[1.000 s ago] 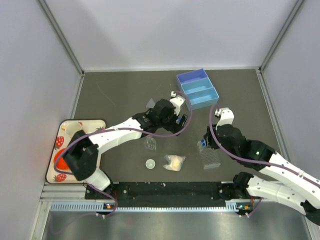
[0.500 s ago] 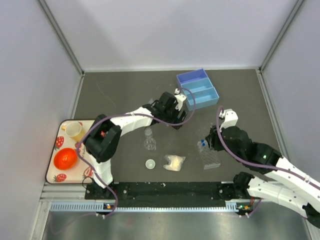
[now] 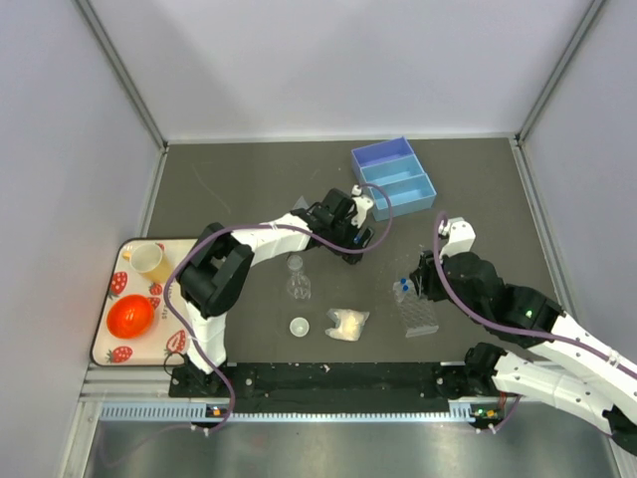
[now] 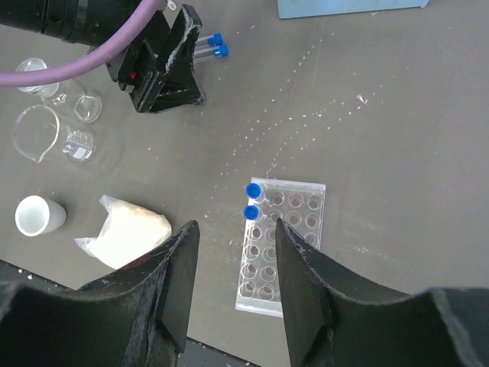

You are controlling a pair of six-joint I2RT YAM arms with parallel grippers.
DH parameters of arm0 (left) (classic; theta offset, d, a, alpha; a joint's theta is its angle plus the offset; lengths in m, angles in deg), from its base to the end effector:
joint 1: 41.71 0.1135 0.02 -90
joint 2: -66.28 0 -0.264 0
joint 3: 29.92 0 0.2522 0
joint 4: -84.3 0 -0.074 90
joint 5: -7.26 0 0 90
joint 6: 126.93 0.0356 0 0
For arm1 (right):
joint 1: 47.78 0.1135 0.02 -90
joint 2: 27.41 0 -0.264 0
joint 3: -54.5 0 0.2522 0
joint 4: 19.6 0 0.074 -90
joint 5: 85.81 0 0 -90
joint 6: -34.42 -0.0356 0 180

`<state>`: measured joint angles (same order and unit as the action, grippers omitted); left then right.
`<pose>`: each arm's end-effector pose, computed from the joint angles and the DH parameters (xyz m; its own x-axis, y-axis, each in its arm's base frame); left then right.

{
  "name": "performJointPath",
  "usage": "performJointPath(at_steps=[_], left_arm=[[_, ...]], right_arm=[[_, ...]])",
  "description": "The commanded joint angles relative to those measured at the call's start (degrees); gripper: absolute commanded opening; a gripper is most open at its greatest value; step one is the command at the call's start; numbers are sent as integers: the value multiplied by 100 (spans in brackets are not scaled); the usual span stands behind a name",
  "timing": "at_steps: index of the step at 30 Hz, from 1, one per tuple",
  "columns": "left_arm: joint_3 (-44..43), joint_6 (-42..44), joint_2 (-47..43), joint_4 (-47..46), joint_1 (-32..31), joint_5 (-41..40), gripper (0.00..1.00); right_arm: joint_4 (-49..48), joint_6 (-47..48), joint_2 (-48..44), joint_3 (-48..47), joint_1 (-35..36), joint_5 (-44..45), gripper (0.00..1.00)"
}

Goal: Organize the chemistry lab equipment

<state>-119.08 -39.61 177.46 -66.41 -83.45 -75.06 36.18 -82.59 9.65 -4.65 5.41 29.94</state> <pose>0.3084 -0.2815 0.1798 -0.6155 0.4871 -0.6195 0.6941 0.7074 -0.1334 0.0910 0.0958 0.3086 -0.5252 -0.0191 -0.8507 -0.2986 0.9403 0.1632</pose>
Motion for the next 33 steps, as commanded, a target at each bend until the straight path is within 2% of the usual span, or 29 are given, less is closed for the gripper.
performJointPath(at_steps=[1, 23, 33], left_arm=[[-274, 127, 97, -50, 8, 14, 82], [-318, 31, 379, -6, 183, 137, 81], [-309, -189, 519, 82, 166, 260, 61]], right_arm=[[-27, 20, -67, 21, -2, -18, 45], [-36, 28, -85, 83, 7, -18, 44], [-45, 2, -129, 118, -2, -44, 44]])
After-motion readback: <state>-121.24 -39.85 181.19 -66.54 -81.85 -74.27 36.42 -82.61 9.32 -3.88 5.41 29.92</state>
